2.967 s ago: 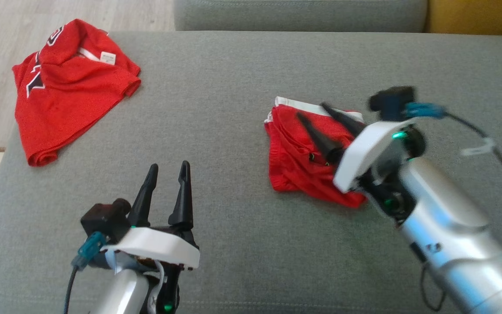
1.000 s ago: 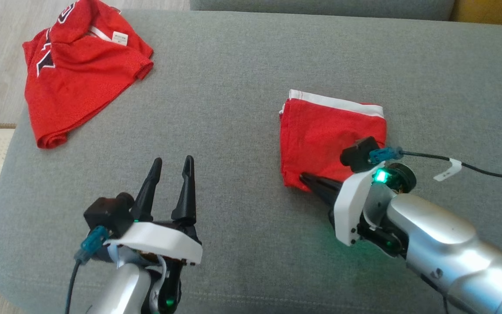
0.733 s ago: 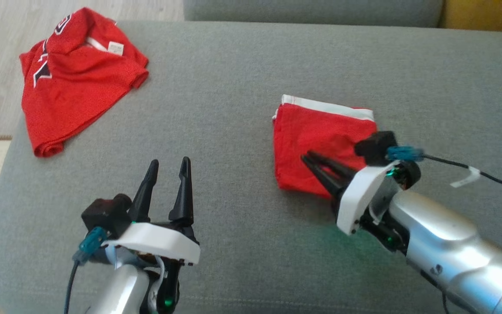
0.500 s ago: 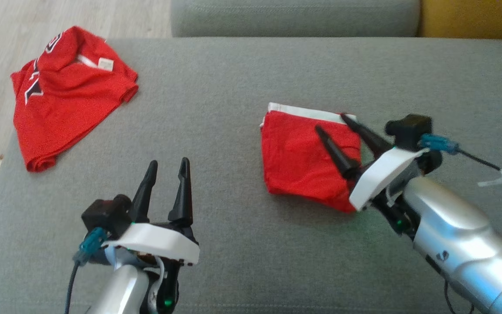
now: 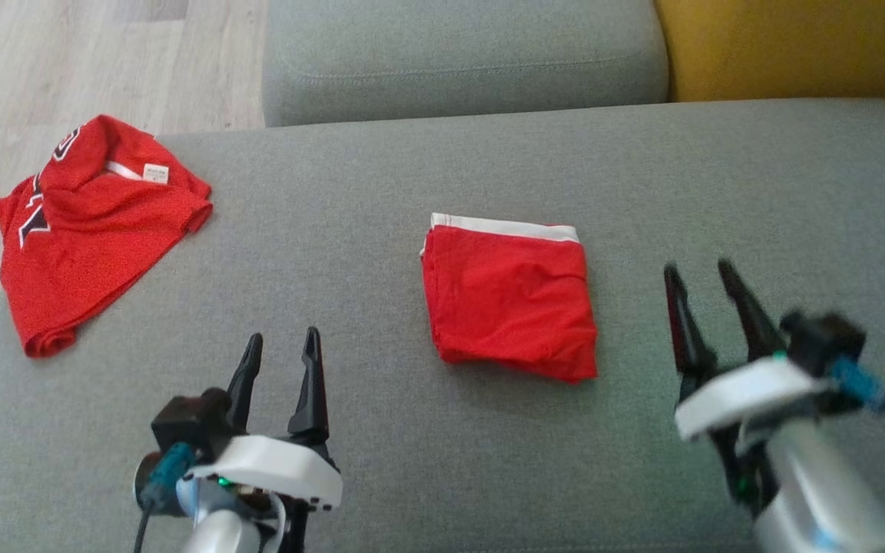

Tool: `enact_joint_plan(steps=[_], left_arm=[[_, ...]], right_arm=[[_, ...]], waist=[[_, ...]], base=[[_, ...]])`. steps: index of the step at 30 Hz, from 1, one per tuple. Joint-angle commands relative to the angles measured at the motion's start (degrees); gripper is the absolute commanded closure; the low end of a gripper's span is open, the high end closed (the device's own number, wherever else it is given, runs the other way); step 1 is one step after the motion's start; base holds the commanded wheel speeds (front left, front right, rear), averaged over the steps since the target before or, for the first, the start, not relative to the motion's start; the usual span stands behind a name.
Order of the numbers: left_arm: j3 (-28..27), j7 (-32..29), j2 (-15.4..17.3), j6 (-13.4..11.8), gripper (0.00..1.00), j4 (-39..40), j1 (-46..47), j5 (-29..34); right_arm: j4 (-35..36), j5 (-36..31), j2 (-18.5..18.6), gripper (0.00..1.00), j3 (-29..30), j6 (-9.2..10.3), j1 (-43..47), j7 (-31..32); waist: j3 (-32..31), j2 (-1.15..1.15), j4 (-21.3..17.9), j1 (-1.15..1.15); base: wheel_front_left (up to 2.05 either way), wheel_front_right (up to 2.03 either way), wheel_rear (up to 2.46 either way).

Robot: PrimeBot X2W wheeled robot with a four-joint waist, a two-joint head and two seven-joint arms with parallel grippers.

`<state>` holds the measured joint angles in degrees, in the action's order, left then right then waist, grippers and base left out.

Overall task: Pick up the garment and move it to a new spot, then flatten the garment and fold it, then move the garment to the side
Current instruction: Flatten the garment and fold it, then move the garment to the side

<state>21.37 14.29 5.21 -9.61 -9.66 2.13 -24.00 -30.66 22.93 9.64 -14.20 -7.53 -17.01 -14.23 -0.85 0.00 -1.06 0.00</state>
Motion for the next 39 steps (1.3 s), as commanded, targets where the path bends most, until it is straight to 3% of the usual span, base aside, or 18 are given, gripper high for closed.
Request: enact_joint_plan(steps=[1, 6, 11, 39], left_arm=[[-2.7, 0.7, 0.1, -0.3, 0.00, 1.6, 1.2, 1.3], [-4.4, 0.7, 0.3, -0.6, 0.00, 1.7, -1.1, 4.1], [-5.6, 0.7, -0.1, -0.7, 0.00, 2.0, -2.6, 5.7], [-7.4, 0.7, -1.8, 1.6, 0.00, 0.9, -3.0, 8.0]], right_arm=[[4.0, -3.5, -2.1, 0.00, 1.6, 0.04, 1.3, -0.8], [11.3, -10.9, -5.8, 0.00, 8.1, 0.04, 8.4, -0.2], [16.3, -13.9, -6.7, 0.00, 10.1, 0.04, 11.8, 1.8], [19.9, -11.8, -6.8, 0.00, 9.8, 0.04, 13.9, 4.4]], waist=[[-0.3, 0.00, -0.1, 0.00], [-0.4, 0.00, -0.3, 0.00], [-0.3, 0.00, -0.2, 0.00], [0.1, 0.00, 0.7, 0.00]], base=[[0.00, 0.00, 0.00], [0.00, 0.00, 0.00], [0.00, 0.00, 0.00], [0.00, 0.00, 0.00]])
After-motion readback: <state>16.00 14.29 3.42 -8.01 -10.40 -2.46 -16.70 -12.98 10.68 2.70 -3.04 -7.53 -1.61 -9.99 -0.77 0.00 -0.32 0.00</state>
